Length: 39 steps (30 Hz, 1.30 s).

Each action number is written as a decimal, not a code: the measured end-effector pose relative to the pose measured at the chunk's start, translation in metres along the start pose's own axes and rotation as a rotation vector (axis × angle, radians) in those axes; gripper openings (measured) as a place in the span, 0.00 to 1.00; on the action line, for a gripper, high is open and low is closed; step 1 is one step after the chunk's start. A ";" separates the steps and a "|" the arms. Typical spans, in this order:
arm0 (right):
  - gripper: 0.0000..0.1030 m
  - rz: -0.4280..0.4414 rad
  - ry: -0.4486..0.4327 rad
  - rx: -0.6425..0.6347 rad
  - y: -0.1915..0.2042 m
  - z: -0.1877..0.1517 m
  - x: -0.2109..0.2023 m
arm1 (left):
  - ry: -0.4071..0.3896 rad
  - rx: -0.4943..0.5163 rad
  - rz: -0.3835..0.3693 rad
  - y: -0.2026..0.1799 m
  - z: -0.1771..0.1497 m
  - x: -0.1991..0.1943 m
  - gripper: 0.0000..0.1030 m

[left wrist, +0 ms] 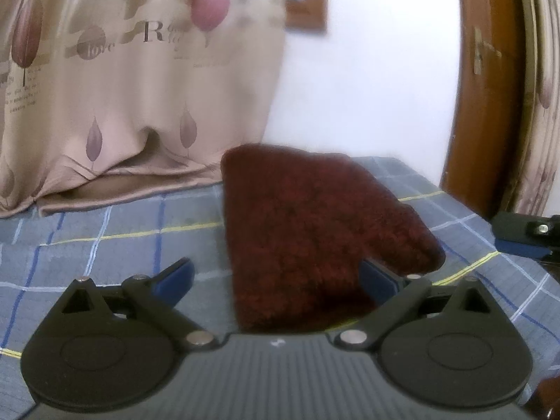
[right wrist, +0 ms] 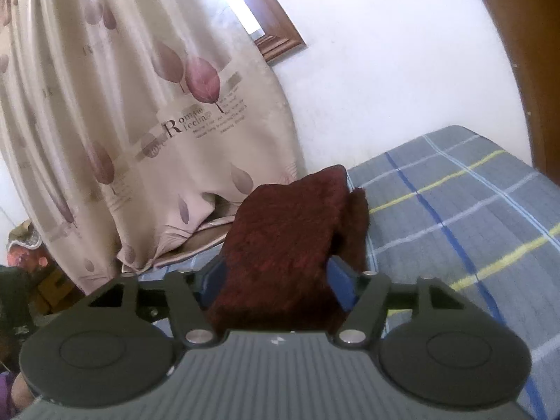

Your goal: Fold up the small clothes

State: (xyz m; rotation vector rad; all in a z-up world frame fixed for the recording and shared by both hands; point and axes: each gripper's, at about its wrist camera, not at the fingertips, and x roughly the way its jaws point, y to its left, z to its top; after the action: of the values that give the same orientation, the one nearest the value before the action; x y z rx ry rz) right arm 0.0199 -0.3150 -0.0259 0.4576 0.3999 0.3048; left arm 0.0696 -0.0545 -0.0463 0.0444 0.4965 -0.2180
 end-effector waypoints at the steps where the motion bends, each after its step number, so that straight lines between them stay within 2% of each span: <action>1: 0.69 0.003 0.001 0.002 -0.001 0.000 -0.001 | 0.001 0.005 0.001 -0.001 0.001 0.000 0.98; 5: 0.75 -0.017 0.007 -0.008 0.001 0.006 -0.002 | 0.008 0.017 0.005 -0.002 0.005 0.005 0.98; 8: 0.88 -0.027 0.013 -0.026 0.002 0.016 0.007 | 0.013 0.025 -0.011 0.000 0.012 0.012 0.98; 10: 0.96 -0.048 0.019 -0.063 0.002 0.024 0.018 | 0.023 0.014 -0.046 0.010 0.021 0.023 0.99; 12: 0.99 -0.068 0.046 -0.082 -0.003 0.034 0.037 | 0.017 -0.030 -0.080 0.025 0.030 0.036 0.99; 14: 0.99 -0.081 0.094 -0.075 -0.014 0.044 0.060 | 0.027 -0.104 -0.182 0.049 0.037 0.057 0.99; 17: 0.99 -0.092 0.141 -0.022 -0.039 0.054 0.094 | 0.127 -0.250 -0.379 0.085 0.041 0.103 0.98; 20: 0.99 -0.091 0.201 0.046 -0.065 0.058 0.129 | 0.228 -0.369 -0.489 0.111 0.034 0.150 0.98; 22: 0.99 -0.058 0.221 0.096 -0.080 0.058 0.146 | 0.271 -0.386 -0.515 0.120 0.029 0.174 0.98; 26: 0.99 -0.041 0.313 0.098 -0.089 0.052 0.183 | 0.330 -0.433 -0.674 0.127 0.021 0.207 1.00; 29: 0.99 -0.005 0.358 0.107 -0.092 0.046 0.203 | 0.369 -0.441 -0.746 0.127 0.022 0.227 1.00; 31: 0.99 0.035 0.374 0.151 -0.097 0.043 0.214 | 0.390 -0.469 -0.783 0.128 0.022 0.239 1.00; 34: 0.97 0.089 0.374 0.212 -0.106 0.041 0.226 | 0.393 -0.443 -0.800 0.126 0.025 0.245 1.00; 36: 0.86 0.117 0.375 0.249 -0.110 0.039 0.233 | 0.399 -0.425 -0.783 0.120 0.027 0.246 1.00; 37: 0.84 0.122 0.375 0.261 -0.109 0.039 0.235 | 0.399 -0.421 -0.770 0.117 0.027 0.246 1.00; 39: 0.69 0.141 0.377 0.276 -0.108 0.037 0.237 | 0.388 -0.392 -0.727 0.111 0.030 0.240 0.91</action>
State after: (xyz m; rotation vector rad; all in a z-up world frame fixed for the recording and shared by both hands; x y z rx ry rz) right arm 0.2652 -0.3329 -0.1187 0.7034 0.7847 0.4783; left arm 0.3129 0.0040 -0.1357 -0.4931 0.9241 -0.8286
